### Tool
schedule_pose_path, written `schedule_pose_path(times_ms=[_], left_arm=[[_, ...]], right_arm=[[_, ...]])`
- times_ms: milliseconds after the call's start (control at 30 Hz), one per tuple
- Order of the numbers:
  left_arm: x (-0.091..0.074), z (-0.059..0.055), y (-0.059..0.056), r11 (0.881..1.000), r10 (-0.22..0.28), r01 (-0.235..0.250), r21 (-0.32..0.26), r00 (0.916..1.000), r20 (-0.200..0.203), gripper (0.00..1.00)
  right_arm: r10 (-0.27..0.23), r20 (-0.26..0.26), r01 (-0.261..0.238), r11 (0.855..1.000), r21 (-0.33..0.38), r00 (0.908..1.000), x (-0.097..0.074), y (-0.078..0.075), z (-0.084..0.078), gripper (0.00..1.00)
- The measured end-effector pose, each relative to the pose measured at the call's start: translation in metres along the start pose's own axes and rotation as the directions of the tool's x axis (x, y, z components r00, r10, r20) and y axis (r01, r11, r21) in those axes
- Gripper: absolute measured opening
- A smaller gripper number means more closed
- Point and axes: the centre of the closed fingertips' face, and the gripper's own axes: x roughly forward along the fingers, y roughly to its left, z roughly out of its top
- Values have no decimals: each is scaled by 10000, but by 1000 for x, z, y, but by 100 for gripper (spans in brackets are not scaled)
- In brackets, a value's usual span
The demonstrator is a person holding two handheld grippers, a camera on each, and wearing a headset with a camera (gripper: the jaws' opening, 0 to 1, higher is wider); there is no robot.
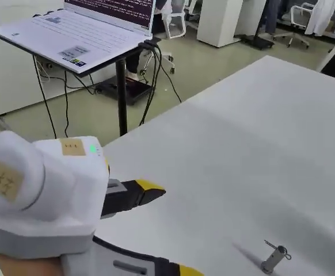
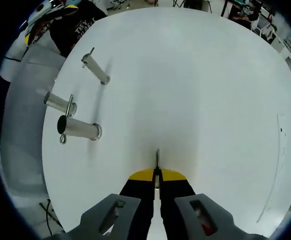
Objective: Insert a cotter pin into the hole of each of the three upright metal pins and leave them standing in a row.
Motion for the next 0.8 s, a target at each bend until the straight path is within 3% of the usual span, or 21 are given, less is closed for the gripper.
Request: schedule_pose_path(times_ms=[200,333,667,800], left_arm=[[-7,4,-4,9999,140,-141,35,9998,166,80],[-11,5,-3,9993,357,-359,122,9992,157,80],[-13,11,-12,9994,303,-309,162,9988,392,77],[-9,10,-20,9993,82,-90,366,9997,220,74]], right_arm=[[-136,-132,139,9997,212,9998,0,2,1,0],[-239,-76,238,9996,-154,9997,-8,6,6,0],[-756,626,781,9962,-383,9952,-37,21,17,0],[-1259,1208,1305,9910,-306,9847,-56,28,15,0]])
